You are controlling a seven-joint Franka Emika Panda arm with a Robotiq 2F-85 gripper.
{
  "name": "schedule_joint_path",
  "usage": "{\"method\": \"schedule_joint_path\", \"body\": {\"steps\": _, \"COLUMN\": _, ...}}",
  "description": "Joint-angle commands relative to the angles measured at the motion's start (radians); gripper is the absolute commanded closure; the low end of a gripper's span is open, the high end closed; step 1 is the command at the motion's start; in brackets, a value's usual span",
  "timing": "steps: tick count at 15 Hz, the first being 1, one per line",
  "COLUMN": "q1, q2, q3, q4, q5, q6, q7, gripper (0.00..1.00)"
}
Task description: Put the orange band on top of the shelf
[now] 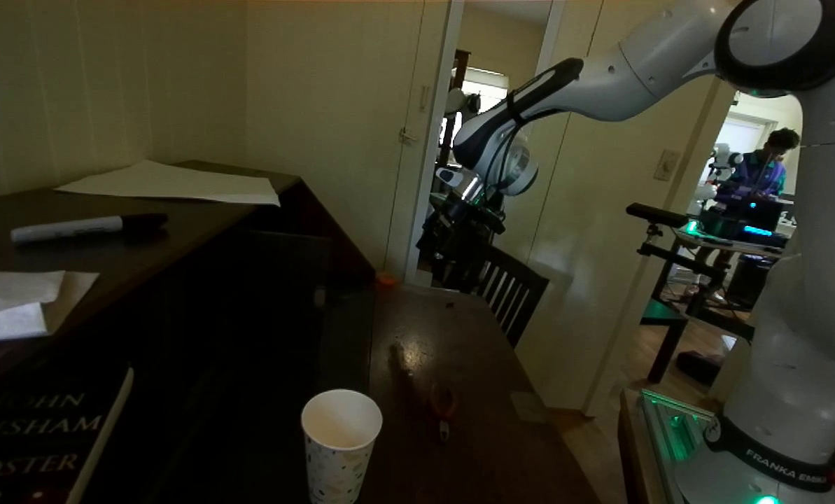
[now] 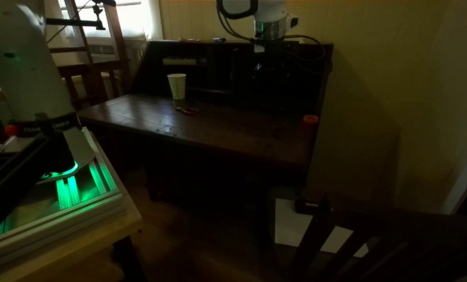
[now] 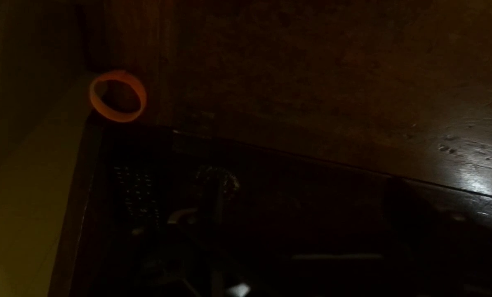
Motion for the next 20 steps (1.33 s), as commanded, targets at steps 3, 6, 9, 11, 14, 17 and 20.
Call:
{"method": "schedule_joint_path", "body": {"steps": 3, "q1": -0.144, "q2": 0.153, "q3": 0.126, "q4": 0.191, "q5": -0.028, "q6": -0.016, "q7": 0.126, "gripper": 0.0}}
{"method": "schedule_joint_path", "body": {"steps": 6, "q1": -0.189, "q2": 0.228, "q3": 0.16, "q4": 0.267, "q5": -0.039, "q6": -0.021, "q7": 0.172, "gripper": 0.0}}
{"method": "schedule_joint_path", "body": {"steps": 9, "q1": -0.228, "q2": 0.297, "q3": 0.204, "q4": 0.329, "q5": -0.027, "q6": 0.006, "q7": 0.167, "gripper": 0.0}}
{"method": "schedule_joint_path", "body": {"steps": 11, "q1": -0.246, "q2": 0.34, "q3": 0.225, "q4": 0.368, "q5": -0.035, "q6": 0.011, "q7": 0.167, "gripper": 0.0}}
{"method": "schedule_joint_path", "body": {"steps": 14, "q1": -0.266, "q2": 0.397, "q3": 0.252, "q4": 0.419, "q5": -0.035, "q6": 0.036, "q7": 0.158, "gripper": 0.0}}
{"method": "schedule_joint_path", "body": {"steps": 17, "q1": -0.279, "q2": 0.452, "q3": 0.27, "q4": 0.47, "q5": -0.045, "q6": 0.056, "q7": 0.163, "gripper": 0.0}}
{"method": "schedule_joint_path", "body": {"steps": 20, "q1": -0.289, "q2": 0.498, "q3": 0.28, "q4": 0.516, "q5": -0.07, "q6": 0.06, "q7": 0.175, "gripper": 0.0}}
